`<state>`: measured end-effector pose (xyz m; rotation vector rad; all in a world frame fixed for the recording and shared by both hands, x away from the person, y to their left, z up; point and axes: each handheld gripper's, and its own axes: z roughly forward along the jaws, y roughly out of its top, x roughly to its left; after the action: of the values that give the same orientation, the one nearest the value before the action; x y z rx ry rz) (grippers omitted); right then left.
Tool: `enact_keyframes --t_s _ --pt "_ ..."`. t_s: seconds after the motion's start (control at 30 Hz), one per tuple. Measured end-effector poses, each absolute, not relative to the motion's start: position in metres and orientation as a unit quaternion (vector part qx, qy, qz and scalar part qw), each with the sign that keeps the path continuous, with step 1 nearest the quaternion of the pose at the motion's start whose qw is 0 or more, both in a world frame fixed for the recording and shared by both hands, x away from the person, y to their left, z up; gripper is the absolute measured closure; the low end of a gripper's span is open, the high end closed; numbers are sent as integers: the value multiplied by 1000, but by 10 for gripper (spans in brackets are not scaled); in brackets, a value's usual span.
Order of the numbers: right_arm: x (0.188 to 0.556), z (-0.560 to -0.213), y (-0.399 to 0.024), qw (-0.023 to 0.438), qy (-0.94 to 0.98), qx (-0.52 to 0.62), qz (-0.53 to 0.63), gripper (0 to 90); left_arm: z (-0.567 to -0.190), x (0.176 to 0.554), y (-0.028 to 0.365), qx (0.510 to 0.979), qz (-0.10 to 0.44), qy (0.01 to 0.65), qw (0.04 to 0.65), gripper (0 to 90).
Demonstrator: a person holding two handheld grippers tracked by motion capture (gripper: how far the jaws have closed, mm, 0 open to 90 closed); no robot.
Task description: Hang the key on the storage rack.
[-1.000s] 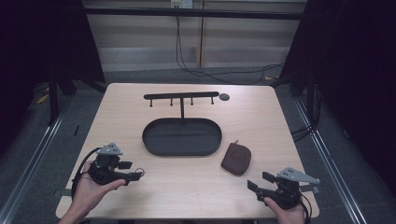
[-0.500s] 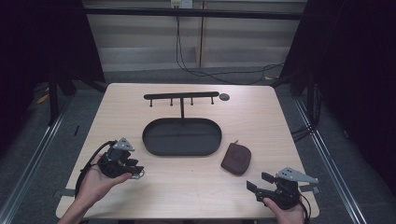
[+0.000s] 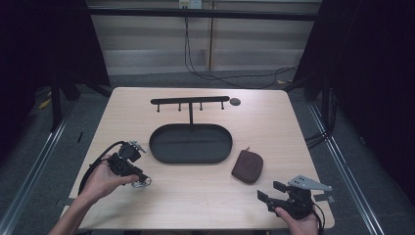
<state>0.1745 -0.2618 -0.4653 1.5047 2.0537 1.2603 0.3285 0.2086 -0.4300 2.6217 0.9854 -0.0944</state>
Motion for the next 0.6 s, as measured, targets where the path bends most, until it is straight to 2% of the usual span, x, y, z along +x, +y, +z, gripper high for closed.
enact_keyframes --t_s 0.6 --pt "175 -467 -261 144 720 524 432 240 -449 352 202 923 -79 354 129 670"
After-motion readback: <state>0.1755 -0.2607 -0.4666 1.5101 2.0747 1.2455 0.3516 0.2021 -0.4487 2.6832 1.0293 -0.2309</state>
